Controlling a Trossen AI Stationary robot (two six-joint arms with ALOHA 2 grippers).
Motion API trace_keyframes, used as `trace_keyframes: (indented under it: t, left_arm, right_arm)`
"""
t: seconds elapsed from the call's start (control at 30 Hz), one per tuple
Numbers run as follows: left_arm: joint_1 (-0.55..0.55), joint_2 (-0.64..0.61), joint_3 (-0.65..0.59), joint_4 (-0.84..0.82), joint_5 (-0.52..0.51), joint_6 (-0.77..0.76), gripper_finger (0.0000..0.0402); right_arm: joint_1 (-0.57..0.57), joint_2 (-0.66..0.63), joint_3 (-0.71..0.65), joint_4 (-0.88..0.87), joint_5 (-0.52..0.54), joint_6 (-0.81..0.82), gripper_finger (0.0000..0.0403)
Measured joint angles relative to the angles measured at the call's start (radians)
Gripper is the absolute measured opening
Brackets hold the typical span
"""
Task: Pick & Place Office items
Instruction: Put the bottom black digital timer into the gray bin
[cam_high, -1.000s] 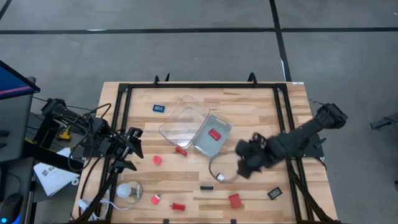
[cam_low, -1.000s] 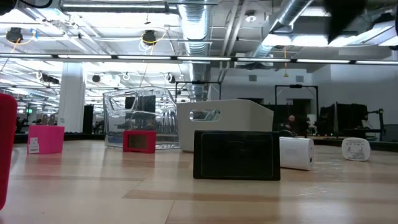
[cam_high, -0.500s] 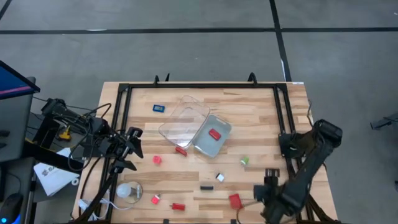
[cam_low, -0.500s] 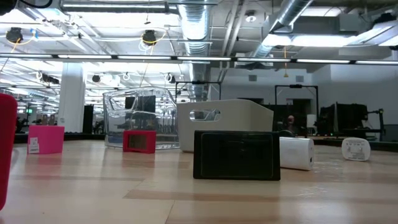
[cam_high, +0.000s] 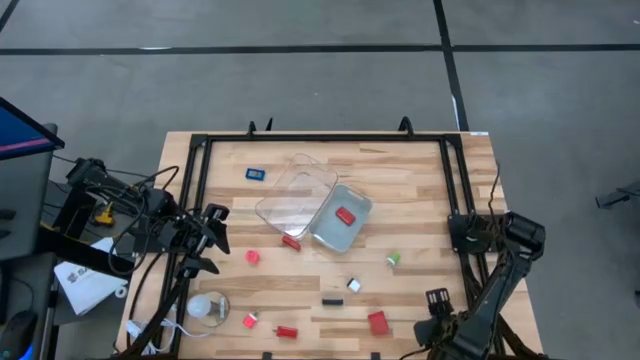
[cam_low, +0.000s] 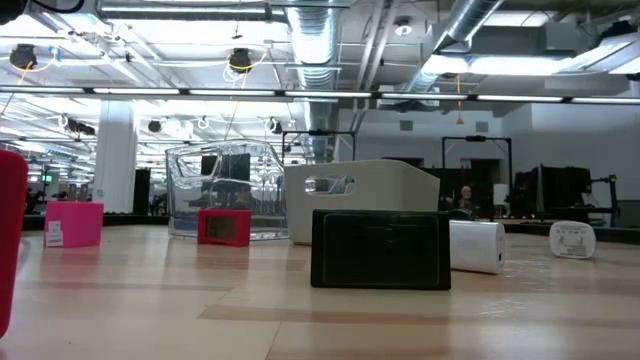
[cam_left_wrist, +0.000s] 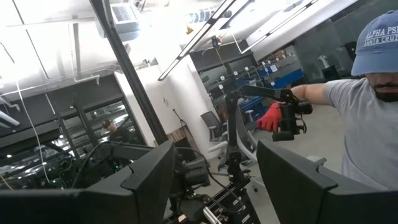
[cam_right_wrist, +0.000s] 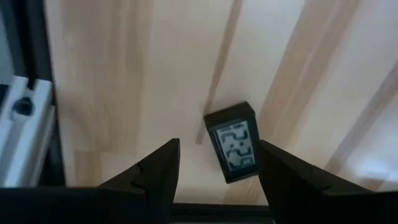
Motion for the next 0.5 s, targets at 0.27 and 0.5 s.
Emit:
trace_keyframes:
  t: [0.27,0.5]
  left_arm:
    - [0.0,0.0,0.0,0.0,0.0,0.002,0.0227]
    - [0.0,0.0,0.0,0.0,0.0,0.001,0.0227]
  right_arm:
    - [-0.06,0.038,0.0,0.003,-0.043,-0.03,0.0203]
    - [-0.087,0.054,0.002,-0.055,-0.121,-0.06,0.0219]
